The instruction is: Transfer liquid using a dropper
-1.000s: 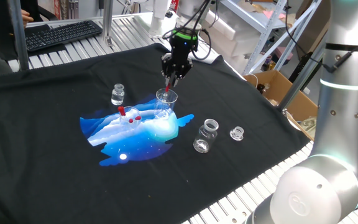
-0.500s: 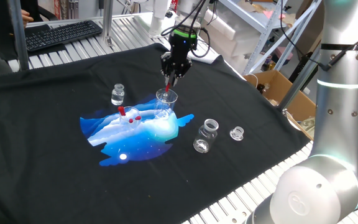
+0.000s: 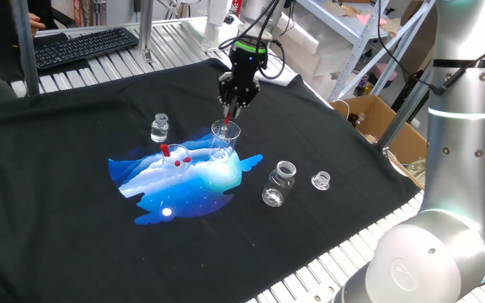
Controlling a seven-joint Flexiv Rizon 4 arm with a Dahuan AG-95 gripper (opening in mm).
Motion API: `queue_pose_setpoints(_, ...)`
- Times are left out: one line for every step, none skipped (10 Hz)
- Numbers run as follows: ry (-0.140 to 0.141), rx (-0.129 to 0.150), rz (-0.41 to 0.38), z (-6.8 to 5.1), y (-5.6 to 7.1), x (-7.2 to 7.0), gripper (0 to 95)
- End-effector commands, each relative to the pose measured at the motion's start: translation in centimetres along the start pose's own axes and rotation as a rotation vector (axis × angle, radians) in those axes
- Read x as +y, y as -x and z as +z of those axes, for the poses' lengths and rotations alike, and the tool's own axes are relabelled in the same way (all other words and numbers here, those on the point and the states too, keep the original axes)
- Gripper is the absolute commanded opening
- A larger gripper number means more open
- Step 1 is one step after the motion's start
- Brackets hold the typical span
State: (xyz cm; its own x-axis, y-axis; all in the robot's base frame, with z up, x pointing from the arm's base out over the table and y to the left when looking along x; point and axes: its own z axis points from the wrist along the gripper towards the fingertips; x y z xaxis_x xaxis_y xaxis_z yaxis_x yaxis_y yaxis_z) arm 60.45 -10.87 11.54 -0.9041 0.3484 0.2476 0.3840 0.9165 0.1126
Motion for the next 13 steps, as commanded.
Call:
queue_pose_setpoints(-0.002,-0.005,-0.004,0.0,-0.1,0.0,19.0)
queue_pose_setpoints(-0.001,-0.005,-0.003,0.0,-0.1,0.0,0.0)
queue_pose_setpoints(-0.001,-0.006,-0.004,0.0,-0.1,0.0,0.0)
queue_pose_setpoints(-0.001,-0.007,-0.007,0.1,-0.1,0.0,0.0)
queue_pose_setpoints(0.001,-0.008,-0.004,0.1,-0.1,0.0,0.0)
queue_pose_setpoints(0.001,-0.010,-0.003,0.1,-0.1,0.0,0.0)
queue_pose_setpoints(0.002,-0.013,0.000,0.1,-0.1,0.0,0.0)
queue_pose_setpoints(0.001,-0.014,0.000,0.1,-0.1,0.0,0.0)
queue_pose_setpoints(0.000,-0.014,-0.001,0.0,-0.1,0.0,0.0)
queue_pose_setpoints(-0.005,-0.014,0.000,-0.2,-0.1,0.0,0.0)
queue_pose_setpoints(-0.008,-0.015,0.000,-0.4,-0.2,0.1,0.0)
queue_pose_setpoints(-0.018,-0.016,0.006,-1.0,-0.3,0.2,0.0)
queue_pose_setpoints(-0.025,-0.020,0.008,-1.6,-0.5,0.3,0.0)
